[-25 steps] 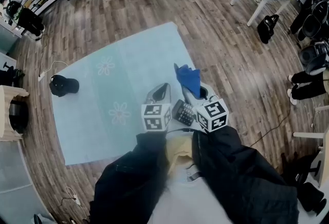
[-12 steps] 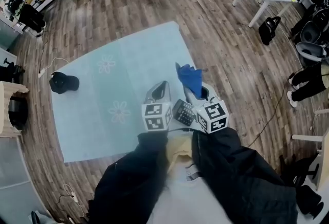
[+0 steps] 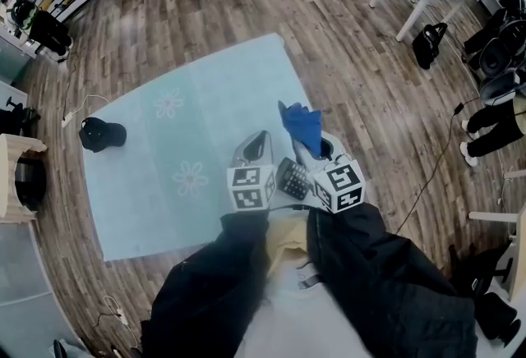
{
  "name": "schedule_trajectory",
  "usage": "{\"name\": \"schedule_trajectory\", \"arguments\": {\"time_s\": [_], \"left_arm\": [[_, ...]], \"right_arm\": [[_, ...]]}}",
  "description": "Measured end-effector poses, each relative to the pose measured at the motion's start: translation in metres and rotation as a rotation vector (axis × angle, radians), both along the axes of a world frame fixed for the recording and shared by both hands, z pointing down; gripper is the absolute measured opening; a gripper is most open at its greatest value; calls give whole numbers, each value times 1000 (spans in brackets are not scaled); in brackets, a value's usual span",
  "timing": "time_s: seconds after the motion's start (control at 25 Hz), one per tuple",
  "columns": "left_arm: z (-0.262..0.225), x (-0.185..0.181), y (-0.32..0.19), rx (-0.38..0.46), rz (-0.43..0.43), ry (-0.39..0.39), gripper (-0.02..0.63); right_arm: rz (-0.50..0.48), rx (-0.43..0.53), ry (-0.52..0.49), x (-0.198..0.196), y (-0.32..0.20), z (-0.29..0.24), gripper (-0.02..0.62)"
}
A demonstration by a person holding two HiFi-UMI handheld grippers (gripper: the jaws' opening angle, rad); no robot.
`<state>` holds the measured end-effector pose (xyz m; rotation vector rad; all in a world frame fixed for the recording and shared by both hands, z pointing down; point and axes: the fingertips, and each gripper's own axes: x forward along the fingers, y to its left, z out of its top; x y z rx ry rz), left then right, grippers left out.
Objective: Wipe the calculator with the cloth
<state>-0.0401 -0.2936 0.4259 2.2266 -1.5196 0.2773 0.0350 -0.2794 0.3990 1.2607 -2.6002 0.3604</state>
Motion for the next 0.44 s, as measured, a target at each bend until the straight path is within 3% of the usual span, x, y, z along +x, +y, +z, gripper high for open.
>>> {"name": "schedule_trajectory", "arguments": {"time_s": [0.44], "left_arm": [[8,11,2,-26,24,1,-2]], "right_arm": [[1,-10,3,8,1,2,84]]}}
